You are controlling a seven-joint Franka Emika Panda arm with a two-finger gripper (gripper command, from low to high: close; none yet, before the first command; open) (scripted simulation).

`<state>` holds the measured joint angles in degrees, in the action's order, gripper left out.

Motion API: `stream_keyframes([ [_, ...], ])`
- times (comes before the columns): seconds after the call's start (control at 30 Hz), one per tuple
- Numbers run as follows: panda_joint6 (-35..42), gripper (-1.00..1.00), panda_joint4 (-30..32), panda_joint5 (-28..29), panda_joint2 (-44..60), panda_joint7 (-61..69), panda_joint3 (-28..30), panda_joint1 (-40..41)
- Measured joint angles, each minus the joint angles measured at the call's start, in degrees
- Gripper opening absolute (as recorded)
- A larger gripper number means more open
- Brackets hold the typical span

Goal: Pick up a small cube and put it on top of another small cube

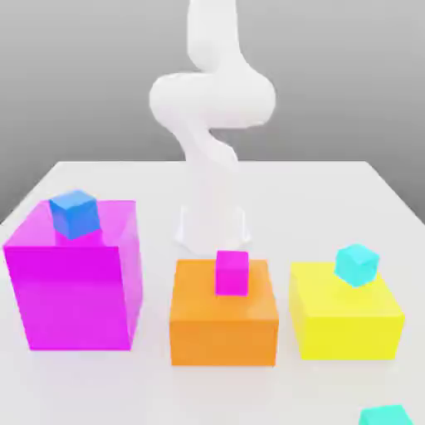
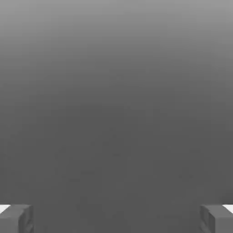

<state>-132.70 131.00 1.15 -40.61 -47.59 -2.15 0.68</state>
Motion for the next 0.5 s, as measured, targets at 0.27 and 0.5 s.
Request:
stream_keyframes([
  [0.27,-2.99,0.00,-2.53,4.54,16.91,-6.28,-6.77,1.65],
  [0.5,-5.48,0.00,-4.71,9.35,31.52,-12.31,-11.06,1.39],
])
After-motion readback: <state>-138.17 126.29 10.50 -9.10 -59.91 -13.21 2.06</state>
